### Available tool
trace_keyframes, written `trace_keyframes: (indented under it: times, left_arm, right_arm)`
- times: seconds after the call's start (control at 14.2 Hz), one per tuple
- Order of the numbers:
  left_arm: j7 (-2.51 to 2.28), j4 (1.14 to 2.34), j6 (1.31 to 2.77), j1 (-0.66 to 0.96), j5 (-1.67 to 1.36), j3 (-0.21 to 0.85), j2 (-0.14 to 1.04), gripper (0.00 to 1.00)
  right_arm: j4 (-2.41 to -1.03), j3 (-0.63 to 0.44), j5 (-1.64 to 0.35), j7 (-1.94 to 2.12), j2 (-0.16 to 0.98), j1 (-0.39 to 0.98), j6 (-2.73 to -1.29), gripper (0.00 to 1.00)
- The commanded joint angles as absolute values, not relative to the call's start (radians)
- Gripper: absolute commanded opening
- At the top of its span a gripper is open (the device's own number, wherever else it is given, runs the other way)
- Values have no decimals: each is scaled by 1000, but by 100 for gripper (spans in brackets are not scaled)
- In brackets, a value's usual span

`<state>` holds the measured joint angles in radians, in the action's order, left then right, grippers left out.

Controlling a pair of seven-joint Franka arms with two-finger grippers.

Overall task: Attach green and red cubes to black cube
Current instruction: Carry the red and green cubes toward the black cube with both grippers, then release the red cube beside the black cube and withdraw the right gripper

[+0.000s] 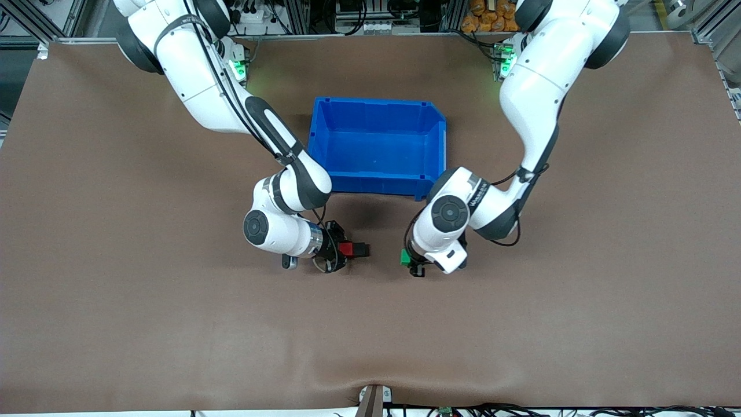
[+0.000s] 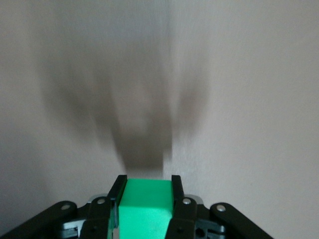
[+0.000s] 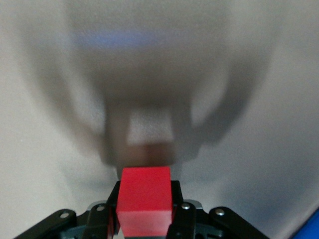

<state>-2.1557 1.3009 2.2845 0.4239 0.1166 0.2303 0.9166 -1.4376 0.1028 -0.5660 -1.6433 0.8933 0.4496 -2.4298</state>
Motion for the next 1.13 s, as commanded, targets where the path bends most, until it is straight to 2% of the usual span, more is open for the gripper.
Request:
trace_keyframes:
  times: [0.0, 0.14, 0.42, 0.64, 0.85, 1.06]
  left_arm:
    - [-2172, 1247, 2286, 440, 115, 224, 948, 0]
    - [-2199, 1246, 2287, 462, 97, 229, 974, 0]
    - [-2267, 1244, 2324, 495, 92, 221, 989, 0]
    - [-2309, 1230, 2341, 526, 94, 218, 1002, 0]
    - [-2312, 1210, 2365, 546, 94, 210, 1015, 0]
    - [-2339, 1184, 2396, 598, 94, 152, 1035, 0]
  right_arm:
    - [-1434, 92, -536, -1640, 896, 440, -2439, 100]
    - [-1430, 89, -505, -1603, 888, 427, -2434, 100]
    - [-1372, 61, -315, -1539, 848, 373, -2412, 100]
    - [-1353, 49, -253, -1464, 792, 289, -2209, 100]
    - [-1299, 51, -239, -1358, 744, 207, -2096, 100]
    - [-1266, 51, -218, -1231, 689, 155, -1999, 100]
